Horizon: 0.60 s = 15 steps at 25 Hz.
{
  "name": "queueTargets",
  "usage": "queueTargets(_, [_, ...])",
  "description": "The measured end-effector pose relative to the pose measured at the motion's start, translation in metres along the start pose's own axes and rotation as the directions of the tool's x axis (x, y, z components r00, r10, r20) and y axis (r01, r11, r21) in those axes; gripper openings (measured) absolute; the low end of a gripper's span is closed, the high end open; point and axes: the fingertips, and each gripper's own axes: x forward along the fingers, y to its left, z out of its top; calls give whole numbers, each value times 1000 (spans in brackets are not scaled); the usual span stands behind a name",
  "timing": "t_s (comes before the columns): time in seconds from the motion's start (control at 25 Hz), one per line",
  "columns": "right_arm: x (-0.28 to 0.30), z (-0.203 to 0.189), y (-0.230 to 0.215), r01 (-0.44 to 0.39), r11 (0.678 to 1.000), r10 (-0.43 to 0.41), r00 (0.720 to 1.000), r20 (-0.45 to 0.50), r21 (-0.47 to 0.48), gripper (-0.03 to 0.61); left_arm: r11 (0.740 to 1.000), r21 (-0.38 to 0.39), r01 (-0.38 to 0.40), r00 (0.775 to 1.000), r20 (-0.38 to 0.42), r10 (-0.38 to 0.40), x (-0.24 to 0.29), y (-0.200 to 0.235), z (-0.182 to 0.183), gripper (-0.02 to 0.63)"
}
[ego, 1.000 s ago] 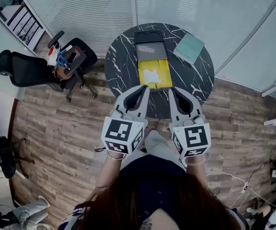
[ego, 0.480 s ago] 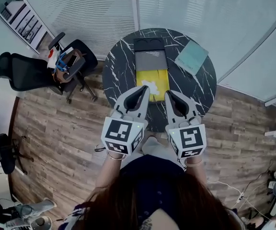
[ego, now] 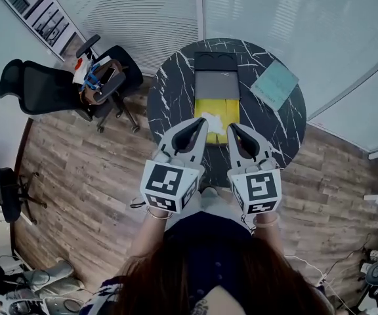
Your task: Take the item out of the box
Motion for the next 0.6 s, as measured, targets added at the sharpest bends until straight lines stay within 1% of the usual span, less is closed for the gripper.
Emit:
queueTargets(0.24, [18,-3,1,0,1000,0,1000,-22,-4,25,1000,6,9,1000,2,-9,7,17,3,28])
queueTargets(0.6, [51,-21,-9,-5,1000,3,996,-89,-17,26,999,16,43,999,-12,-42,27,39,7,28])
